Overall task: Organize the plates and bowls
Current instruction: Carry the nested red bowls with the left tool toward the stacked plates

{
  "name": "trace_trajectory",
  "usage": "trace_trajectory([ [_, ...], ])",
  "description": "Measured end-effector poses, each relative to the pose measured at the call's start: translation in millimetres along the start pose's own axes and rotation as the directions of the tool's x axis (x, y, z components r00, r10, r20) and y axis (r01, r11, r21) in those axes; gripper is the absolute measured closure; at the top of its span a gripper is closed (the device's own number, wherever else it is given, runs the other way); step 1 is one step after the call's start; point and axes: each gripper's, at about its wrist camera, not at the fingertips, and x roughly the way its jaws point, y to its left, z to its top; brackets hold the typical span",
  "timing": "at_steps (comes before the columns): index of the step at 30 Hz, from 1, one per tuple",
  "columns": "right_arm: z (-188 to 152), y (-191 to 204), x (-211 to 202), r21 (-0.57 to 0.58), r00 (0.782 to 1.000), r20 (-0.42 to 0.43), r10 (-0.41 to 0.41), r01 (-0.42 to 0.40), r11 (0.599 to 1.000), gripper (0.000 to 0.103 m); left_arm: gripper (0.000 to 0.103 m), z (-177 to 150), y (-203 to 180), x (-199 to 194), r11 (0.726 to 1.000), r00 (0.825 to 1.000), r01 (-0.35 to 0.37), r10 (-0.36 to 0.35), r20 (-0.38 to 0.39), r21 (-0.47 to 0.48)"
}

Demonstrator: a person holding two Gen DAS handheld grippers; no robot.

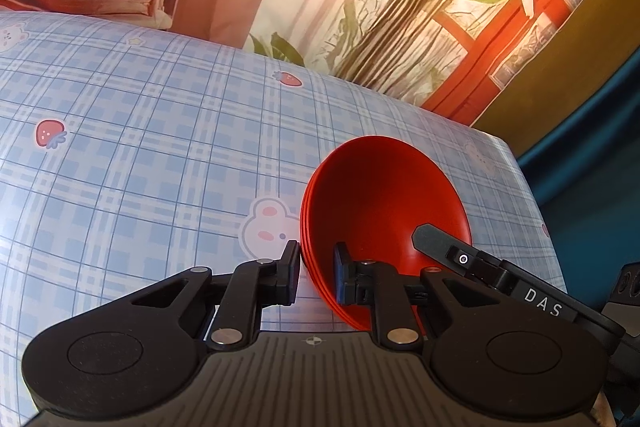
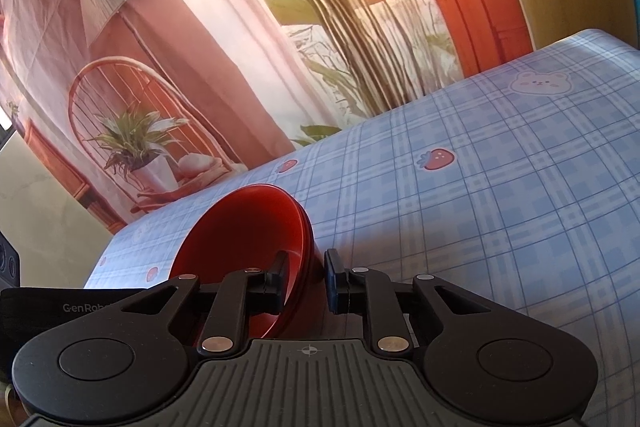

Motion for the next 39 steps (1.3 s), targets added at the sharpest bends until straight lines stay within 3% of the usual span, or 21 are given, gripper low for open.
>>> trace_trajectory([
  [7, 3, 5, -8, -0.006, 1.000, 0.010, -0.010, 0.010, 1.000, 0.090, 0.086, -2, -1, -13, 1.000, 1.000, 0.007, -0.007, 0.003, 0.006],
  [19, 1, 38, -42, 0.003, 1.000, 0.023, 0.009, -0.009, 1.000, 0.091, 0.086, -14, -3, -70, 1.000, 0.999, 0.002, -0.002, 0.043, 0.003],
  [39, -51, 76, -112, 0.071, 0.999, -0.023, 0.041, -0.039, 0.997, 0.091, 0.086, -81, -4, -151, 1.000, 0.999, -0.008, 0.007, 0.053, 0.012],
])
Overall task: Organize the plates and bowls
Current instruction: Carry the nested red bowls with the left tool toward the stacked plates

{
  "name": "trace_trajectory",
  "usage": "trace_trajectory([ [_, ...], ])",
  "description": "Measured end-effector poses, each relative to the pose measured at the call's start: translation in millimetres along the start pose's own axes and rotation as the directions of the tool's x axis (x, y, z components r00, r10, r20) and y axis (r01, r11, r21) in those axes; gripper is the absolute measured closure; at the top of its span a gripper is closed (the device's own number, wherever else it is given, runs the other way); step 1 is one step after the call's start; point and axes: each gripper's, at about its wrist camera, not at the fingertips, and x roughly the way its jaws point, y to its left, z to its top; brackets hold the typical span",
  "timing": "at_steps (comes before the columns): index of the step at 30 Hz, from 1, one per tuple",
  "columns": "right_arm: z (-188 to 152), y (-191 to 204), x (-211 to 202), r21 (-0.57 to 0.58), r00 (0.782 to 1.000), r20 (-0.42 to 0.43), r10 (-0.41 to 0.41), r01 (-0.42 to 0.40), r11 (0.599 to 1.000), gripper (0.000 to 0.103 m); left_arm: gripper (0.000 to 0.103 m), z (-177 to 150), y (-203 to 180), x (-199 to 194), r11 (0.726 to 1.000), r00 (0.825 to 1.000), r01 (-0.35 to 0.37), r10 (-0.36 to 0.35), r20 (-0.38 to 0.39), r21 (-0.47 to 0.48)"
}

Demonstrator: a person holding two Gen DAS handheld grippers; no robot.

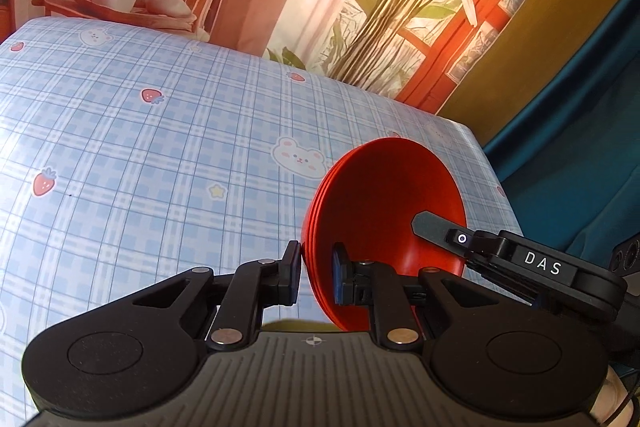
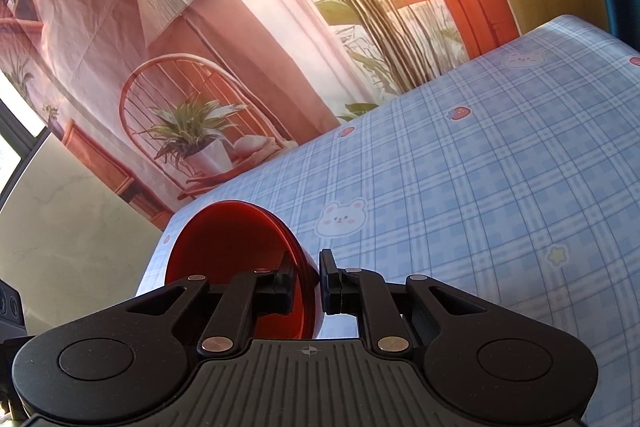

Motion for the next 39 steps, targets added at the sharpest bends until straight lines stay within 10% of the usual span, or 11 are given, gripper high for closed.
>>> trace_trajectory([
  [39, -85, 16, -36, 0.001, 0.992, -0.128, -0.018, 0.018, 1.000, 0.089, 0.084, -78, 16, -44, 0.999, 0.999, -0.046, 0.046, -0.026, 0.001],
])
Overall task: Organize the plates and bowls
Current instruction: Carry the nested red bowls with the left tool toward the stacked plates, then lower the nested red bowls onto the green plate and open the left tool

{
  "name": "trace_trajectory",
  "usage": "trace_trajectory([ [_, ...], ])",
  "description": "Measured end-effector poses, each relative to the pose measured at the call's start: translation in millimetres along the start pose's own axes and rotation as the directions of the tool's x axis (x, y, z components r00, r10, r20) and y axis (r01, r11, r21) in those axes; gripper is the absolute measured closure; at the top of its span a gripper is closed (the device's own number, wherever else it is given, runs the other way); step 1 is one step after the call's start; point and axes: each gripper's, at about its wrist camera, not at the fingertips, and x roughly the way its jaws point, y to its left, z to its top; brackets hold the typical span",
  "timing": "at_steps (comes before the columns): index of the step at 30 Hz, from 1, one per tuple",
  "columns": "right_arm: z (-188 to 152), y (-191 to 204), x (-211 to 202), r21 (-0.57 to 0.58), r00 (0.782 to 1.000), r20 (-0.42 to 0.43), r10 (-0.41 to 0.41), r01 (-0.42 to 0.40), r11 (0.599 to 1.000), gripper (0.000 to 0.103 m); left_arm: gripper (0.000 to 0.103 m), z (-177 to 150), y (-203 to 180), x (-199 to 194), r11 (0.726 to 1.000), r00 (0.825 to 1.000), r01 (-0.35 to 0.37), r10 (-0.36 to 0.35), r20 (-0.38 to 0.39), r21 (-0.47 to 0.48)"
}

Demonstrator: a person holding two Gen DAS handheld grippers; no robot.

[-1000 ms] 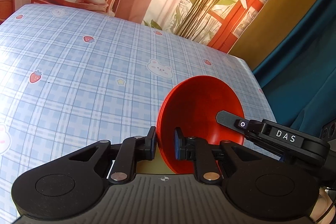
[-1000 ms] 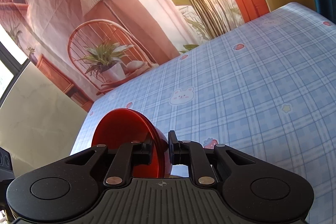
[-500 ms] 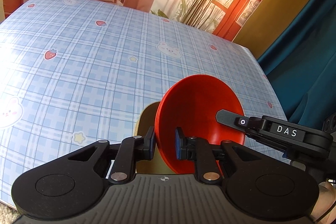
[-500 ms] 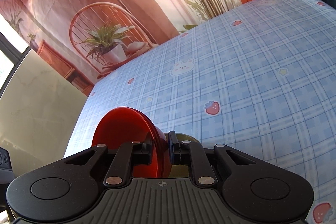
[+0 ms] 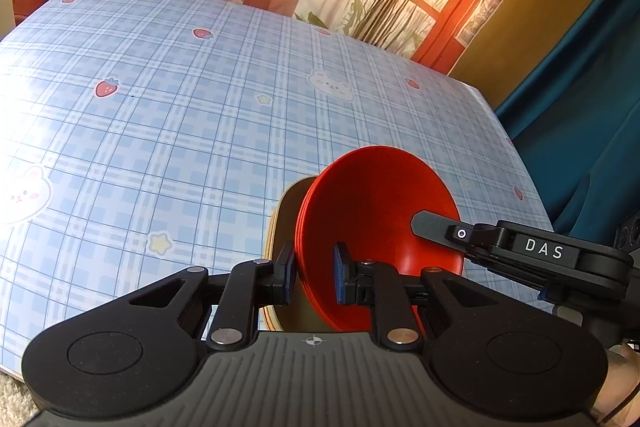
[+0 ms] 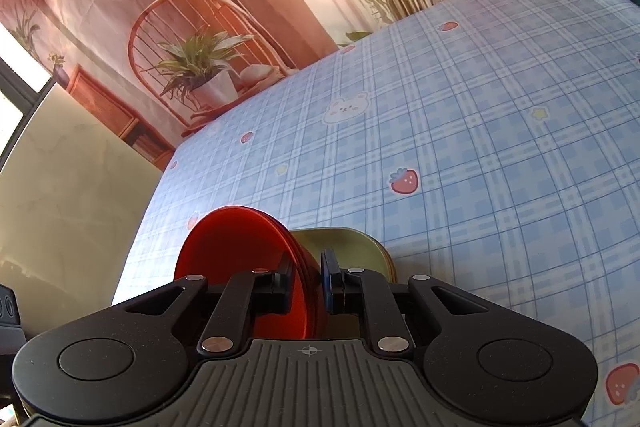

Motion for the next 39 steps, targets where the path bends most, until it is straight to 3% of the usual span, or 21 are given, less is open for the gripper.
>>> trace_trajectory([
  [19, -5, 9, -18, -0.053, 0.998, 0.050, -0.027, 0.029, 0.998, 0.082, 0.075, -4, -8, -16, 0.997, 0.998, -0.049, 0.046, 0.051, 0.060],
  [21, -5, 14, -24, -0.077, 0.997, 0.065, -0.031, 0.036, 0.996, 0.082, 0.064, -5, -11, -22, 0.995, 0.996, -0.063, 0.058, 0.068, 0.073],
  [25, -8, 25, -37, -0.144, 0.993, 0.103, -0.054, 0.069, 0.987, 0.077, 0.057, -7, -18, -35, 0.988, 0.989, -0.105, 0.093, 0.112, 0.114],
  [28, -12, 34, -47, -0.196, 0.989, 0.133, -0.072, 0.097, 0.976, 0.067, 0.042, -9, -24, -48, 0.979, 0.980, -0.145, 0.122, 0.157, 0.143],
  [35, -25, 55, -80, -0.300, 0.972, 0.213, -0.103, 0.165, 0.940, 0.030, 0.007, -16, -32, -93, 0.961, 0.946, -0.211, 0.154, 0.287, 0.179],
  [39, -34, 66, -106, -0.346, 0.958, 0.262, -0.118, 0.208, 0.915, 0.006, 0.000, -25, -36, -123, 0.952, 0.923, -0.244, 0.169, 0.346, 0.186],
])
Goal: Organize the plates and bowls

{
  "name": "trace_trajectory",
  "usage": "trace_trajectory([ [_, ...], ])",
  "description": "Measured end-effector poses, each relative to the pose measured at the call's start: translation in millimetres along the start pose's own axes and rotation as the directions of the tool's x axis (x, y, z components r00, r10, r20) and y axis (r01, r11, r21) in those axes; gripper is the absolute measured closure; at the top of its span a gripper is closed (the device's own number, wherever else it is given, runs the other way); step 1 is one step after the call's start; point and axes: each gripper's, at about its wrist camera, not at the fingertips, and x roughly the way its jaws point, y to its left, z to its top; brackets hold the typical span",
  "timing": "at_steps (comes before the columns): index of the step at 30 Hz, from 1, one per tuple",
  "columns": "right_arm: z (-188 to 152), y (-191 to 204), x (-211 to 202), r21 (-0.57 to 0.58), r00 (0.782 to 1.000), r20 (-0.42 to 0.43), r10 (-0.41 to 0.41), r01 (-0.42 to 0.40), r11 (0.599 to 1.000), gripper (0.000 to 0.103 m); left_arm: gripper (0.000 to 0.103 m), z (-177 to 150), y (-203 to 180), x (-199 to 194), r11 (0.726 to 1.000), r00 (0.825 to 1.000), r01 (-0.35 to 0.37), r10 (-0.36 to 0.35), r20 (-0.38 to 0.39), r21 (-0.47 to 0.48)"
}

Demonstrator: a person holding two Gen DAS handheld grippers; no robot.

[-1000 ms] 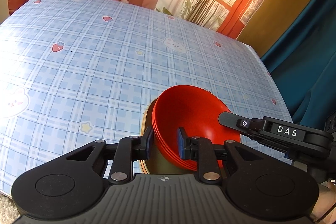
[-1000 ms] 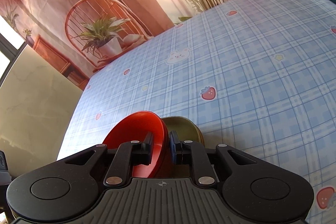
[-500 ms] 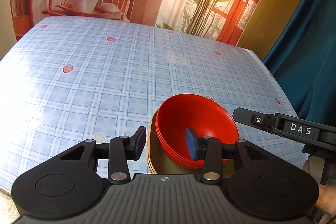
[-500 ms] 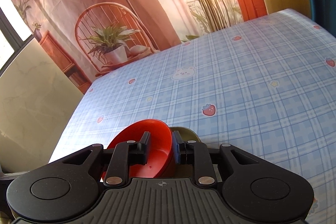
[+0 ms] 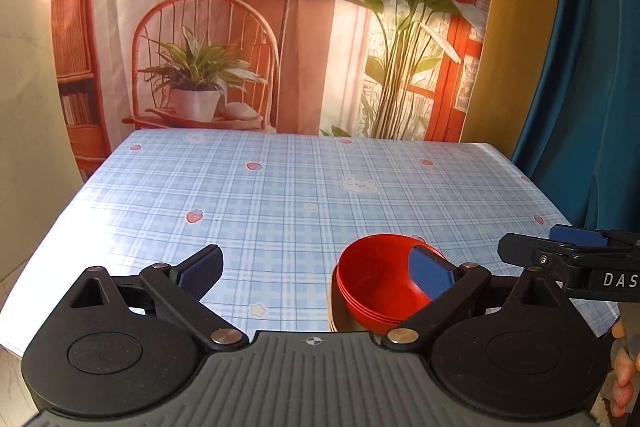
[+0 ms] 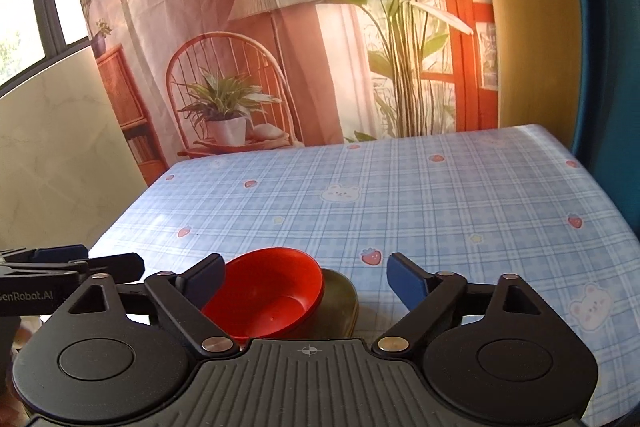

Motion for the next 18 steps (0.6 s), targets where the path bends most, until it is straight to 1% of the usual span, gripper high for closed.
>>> trace_trajectory([
  [2, -1, 3, -14, -0.031, 1.000, 0.021, -0.016, 0.016, 0.999, 0.001, 0.000, -2, 1, -16, 1.000, 1.000, -0.010, 0.010, 0.023, 0.005],
  [5, -2, 9, -33, -0.056, 0.999, 0.036, -0.029, 0.031, 0.998, 0.000, 0.000, -2, -1, -37, 0.999, 0.998, -0.033, 0.032, 0.046, 0.016],
  [7, -3, 13, -46, -0.064, 0.998, 0.047, -0.029, 0.032, 0.997, 0.000, 0.000, -2, -5, -52, 0.998, 0.997, -0.047, 0.044, 0.068, 0.042],
  [11, -5, 20, -72, -0.081, 0.997, 0.064, -0.047, 0.052, 0.995, 0.000, 0.000, -3, -15, -79, 0.985, 0.983, -0.129, 0.111, 0.149, 0.114],
  [12, -5, 21, -79, -0.085, 0.996, 0.070, -0.052, 0.058, 0.995, 0.000, 0.000, -2, -15, -85, 0.985, 0.981, -0.130, 0.110, 0.162, 0.116],
  [14, -5, 22, -89, -0.092, 0.994, 0.082, -0.066, 0.073, 0.993, 0.000, 0.000, -1, -15, -96, 0.989, 0.981, -0.106, 0.087, 0.171, 0.107],
  [18, -10, 20, -106, -0.059, 0.991, 0.087, -0.105, 0.111, 0.992, 0.000, 0.000, -2, -15, -109, 0.994, 0.982, -0.069, 0.053, 0.180, 0.086],
])
